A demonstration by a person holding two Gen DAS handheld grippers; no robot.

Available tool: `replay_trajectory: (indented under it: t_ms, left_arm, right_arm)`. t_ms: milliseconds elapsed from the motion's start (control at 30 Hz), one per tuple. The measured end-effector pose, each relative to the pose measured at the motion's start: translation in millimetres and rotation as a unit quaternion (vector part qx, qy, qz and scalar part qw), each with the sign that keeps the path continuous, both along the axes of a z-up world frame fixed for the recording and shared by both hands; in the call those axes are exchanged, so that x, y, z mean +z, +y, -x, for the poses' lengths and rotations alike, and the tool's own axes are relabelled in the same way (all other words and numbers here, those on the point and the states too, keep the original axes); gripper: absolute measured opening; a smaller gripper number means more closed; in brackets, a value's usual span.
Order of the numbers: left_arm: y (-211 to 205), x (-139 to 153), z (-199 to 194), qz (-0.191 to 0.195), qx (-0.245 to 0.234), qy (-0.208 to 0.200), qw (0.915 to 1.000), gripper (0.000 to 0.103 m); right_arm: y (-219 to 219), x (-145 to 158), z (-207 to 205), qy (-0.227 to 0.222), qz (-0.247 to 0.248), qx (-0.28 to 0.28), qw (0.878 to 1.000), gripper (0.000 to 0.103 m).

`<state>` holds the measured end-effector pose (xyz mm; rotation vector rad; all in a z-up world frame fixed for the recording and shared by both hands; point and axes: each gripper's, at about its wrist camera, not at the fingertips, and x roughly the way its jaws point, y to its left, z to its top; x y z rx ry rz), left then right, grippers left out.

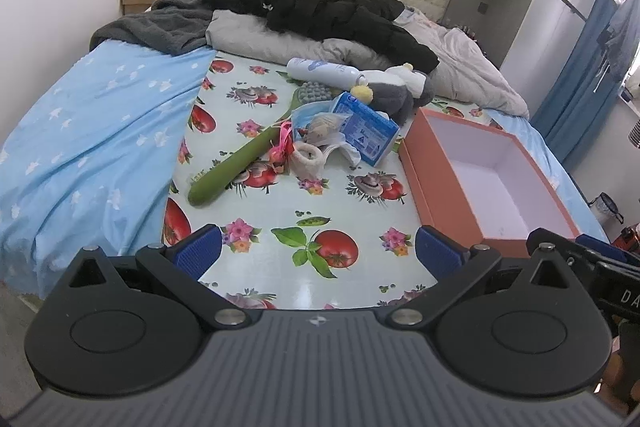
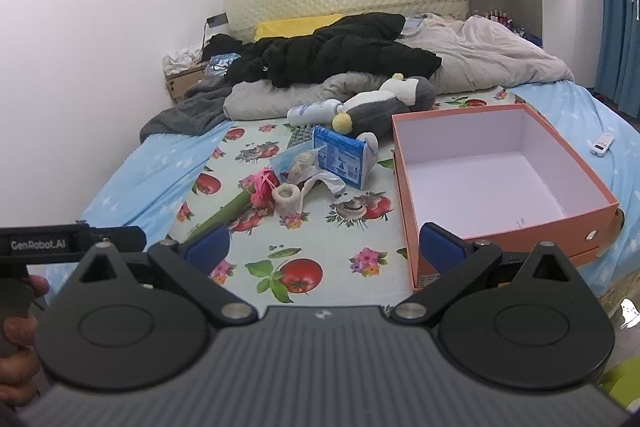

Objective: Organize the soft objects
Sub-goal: 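Move both tools toward the pink toy and white plush ring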

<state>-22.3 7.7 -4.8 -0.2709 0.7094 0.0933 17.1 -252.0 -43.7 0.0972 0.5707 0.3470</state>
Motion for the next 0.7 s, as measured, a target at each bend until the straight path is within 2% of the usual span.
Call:
replay_trajectory:
  t_ms: [700]
  left_arm:
    - [-14,-5,3,-0.009,-0.026,-0.003,0.9996,0.103]
  right_arm:
    - [-5,-8,0,0.015,0.001,-0.016,1.000,0.103]
